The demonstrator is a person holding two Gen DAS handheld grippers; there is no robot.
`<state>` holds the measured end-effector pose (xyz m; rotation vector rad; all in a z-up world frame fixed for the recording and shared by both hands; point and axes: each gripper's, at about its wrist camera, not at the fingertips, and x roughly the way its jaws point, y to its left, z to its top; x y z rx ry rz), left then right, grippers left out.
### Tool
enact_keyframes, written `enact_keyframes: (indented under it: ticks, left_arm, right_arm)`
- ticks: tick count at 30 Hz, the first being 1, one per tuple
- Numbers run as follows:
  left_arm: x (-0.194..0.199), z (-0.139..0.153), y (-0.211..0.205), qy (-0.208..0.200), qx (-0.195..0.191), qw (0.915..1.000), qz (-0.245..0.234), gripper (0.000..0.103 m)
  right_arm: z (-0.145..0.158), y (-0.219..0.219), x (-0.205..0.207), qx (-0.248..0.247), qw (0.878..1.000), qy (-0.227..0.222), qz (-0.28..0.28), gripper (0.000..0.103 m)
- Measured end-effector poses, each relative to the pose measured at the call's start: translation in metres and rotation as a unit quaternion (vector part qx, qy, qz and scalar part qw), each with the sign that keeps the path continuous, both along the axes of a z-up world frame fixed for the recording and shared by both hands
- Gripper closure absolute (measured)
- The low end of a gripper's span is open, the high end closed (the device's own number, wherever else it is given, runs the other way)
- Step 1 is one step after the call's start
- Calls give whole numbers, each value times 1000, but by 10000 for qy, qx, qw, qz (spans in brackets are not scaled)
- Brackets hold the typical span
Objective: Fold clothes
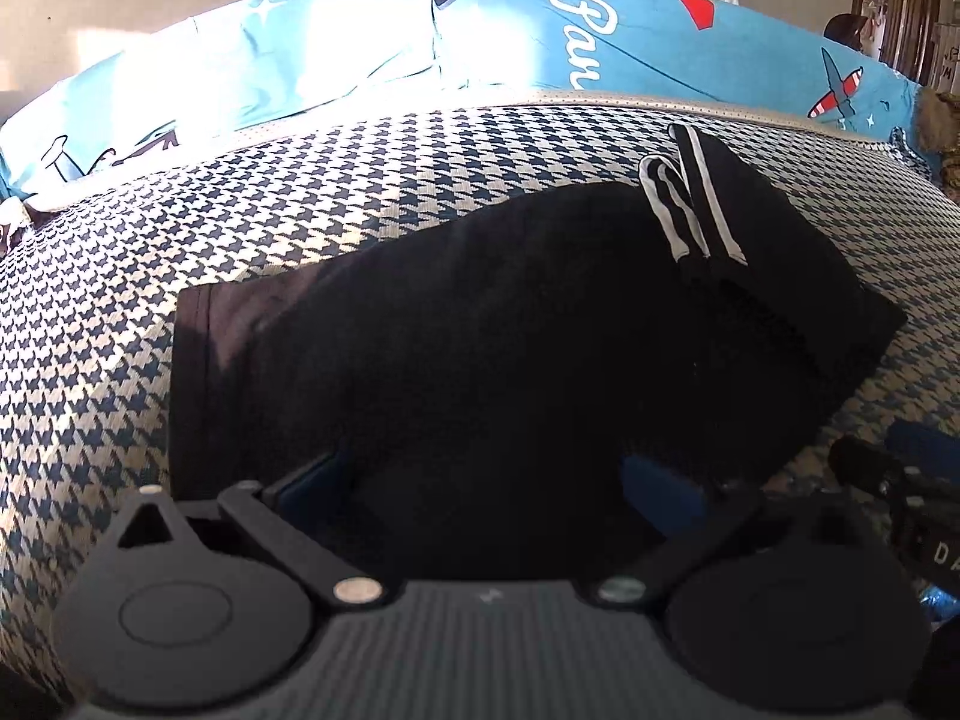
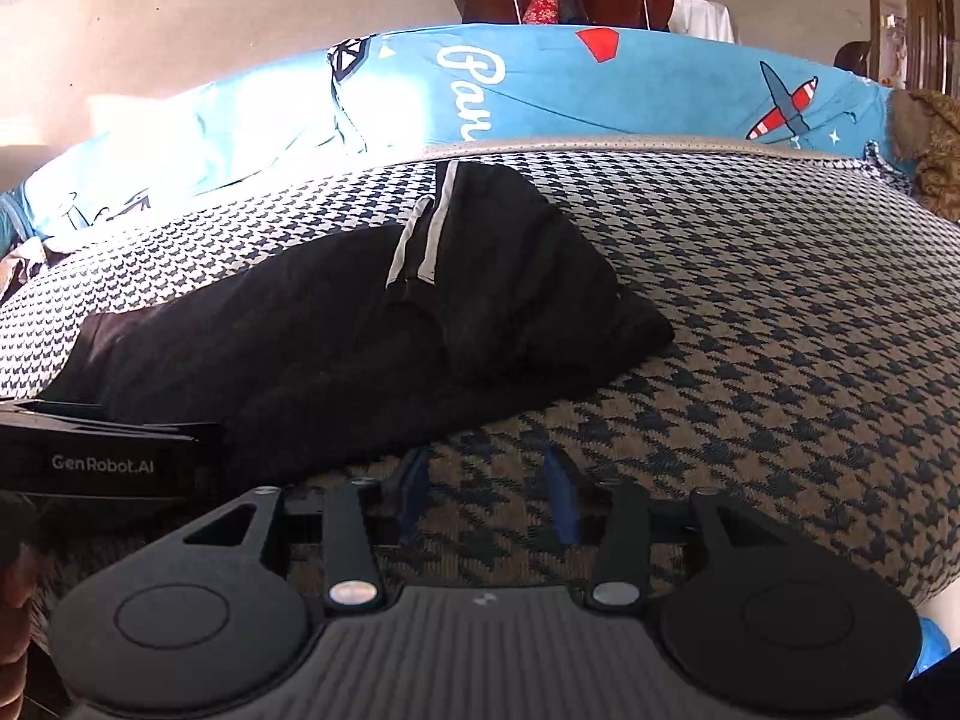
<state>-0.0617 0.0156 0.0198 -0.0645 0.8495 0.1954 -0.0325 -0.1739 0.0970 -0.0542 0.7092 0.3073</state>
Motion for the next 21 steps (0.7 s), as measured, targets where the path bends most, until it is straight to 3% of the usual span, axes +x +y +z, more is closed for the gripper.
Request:
enact_keyframes:
  ticks: [11,21]
  left_arm:
    - [-12,-1,-3,-45,106,9999,18,0]
    - [-28,1,-5,-22,156,9999,-8,0]
  right_arm:
    - [5,-4,-8,225,9997,-12,-63,59]
    - [-2,3,-16,-172,9998,-13,38,53]
